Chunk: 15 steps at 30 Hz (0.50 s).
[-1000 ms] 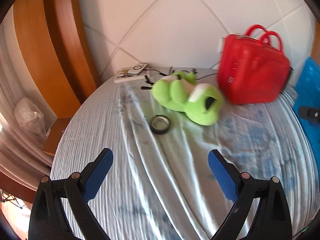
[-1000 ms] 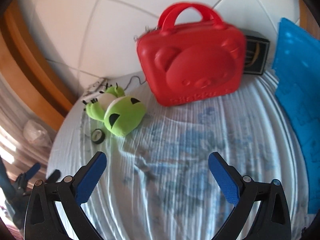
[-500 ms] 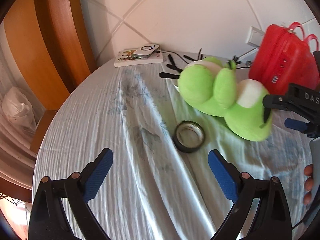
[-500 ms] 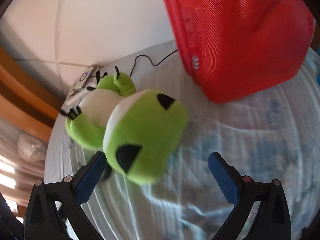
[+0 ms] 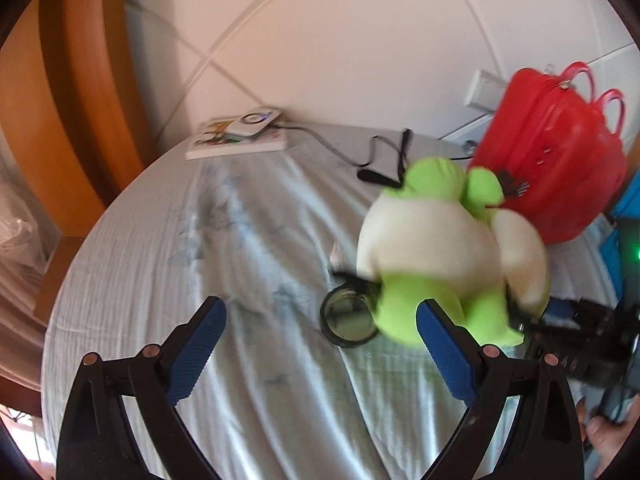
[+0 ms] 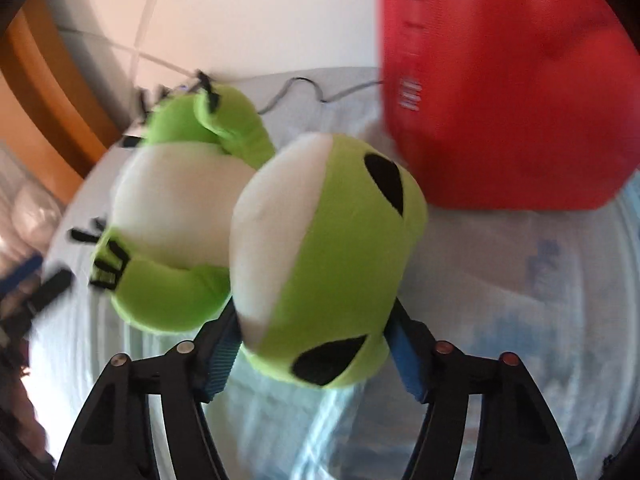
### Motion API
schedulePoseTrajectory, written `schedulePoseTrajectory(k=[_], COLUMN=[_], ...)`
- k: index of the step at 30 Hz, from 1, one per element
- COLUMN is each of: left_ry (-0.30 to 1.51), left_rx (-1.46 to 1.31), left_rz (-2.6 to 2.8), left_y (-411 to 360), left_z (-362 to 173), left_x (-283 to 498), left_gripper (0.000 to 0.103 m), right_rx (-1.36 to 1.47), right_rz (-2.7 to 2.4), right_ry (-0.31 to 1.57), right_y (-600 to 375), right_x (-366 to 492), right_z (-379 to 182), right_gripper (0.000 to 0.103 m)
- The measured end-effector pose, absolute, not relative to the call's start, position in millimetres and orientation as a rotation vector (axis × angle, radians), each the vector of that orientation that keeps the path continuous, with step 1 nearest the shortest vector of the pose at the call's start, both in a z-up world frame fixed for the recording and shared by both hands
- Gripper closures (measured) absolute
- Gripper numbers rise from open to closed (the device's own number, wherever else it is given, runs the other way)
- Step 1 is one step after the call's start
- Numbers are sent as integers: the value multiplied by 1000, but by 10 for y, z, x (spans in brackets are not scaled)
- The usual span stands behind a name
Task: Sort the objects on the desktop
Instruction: 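Grasp the green frog plush with both tools from either side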
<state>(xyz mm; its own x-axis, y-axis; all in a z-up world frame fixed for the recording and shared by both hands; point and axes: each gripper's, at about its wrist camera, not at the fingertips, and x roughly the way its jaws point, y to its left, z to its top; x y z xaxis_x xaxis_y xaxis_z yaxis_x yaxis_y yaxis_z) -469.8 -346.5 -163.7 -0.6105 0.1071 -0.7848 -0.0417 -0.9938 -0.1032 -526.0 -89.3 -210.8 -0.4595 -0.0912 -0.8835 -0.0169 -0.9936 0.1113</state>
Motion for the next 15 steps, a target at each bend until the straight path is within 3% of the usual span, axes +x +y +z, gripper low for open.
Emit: schedulePoseTrajectory(k=[7,11,13,15], left_ry=[85,58,26,40], left_rx=[-1420,-1469,-1498,-1497], left_rz=[2649,2608,2580,2577], left_y=[-2875,-2871,-2909,-2896], left_z=[-1862,-1994,-2050,-2086], left_x=[-4847,-4898,-4937,-4952], left_gripper=[6,6,6,6], right_rx=[1571,1558,1518,1488], right_rz=[-2604,-2598,-2576,-2575], right_ry=[-165,-152,-214,-245], right_y=[-722,-729,-686,-678], right_x=[-5145,-5146,-5163,-5188], right_z=[-2100,-2079,-2056,-2019], right_gripper=[38,35,19,11])
